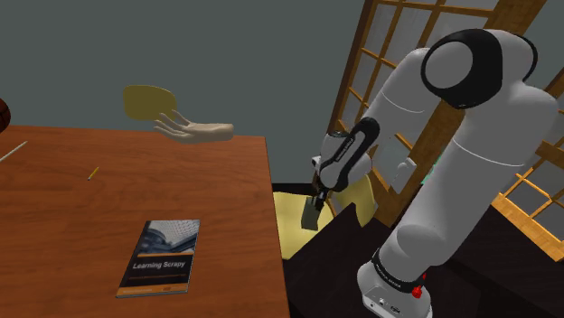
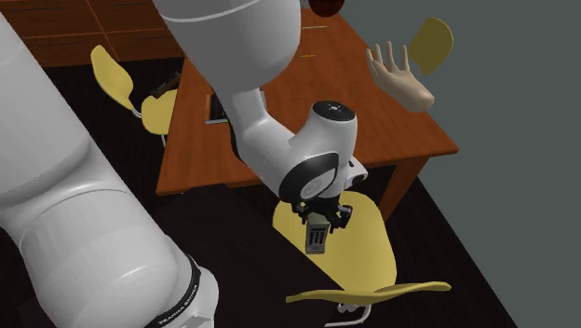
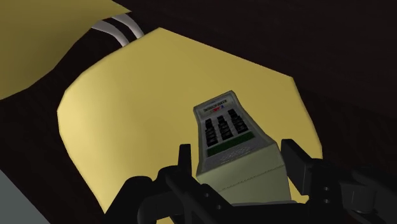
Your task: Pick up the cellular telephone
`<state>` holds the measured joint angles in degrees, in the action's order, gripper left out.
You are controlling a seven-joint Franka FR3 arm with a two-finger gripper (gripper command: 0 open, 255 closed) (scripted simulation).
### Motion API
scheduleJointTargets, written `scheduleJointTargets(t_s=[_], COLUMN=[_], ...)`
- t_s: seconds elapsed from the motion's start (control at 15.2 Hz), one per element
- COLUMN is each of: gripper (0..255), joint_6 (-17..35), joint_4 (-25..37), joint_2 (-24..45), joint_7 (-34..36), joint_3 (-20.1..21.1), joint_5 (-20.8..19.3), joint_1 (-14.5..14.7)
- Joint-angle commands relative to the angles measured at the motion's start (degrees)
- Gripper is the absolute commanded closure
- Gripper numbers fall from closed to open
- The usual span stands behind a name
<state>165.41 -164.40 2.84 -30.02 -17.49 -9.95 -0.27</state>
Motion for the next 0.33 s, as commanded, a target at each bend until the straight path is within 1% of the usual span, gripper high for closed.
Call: scheduleJointTargets(t_s=[0.0,0.13,0.26], gripper=[255,255,255], joint_6=[-2.4,-4.7,-4.9], joint_4=[-0.3,-0.4,-0.4], joint_2=[-2.7,-5.2,-5.4], joint_7=[0.9,1.5,1.6], joint_3=[-0.5,-0.6,-0.6], joint_5=[-1.5,-2.6,-2.7], joint_1=[0.1,-0.1,-0.2])
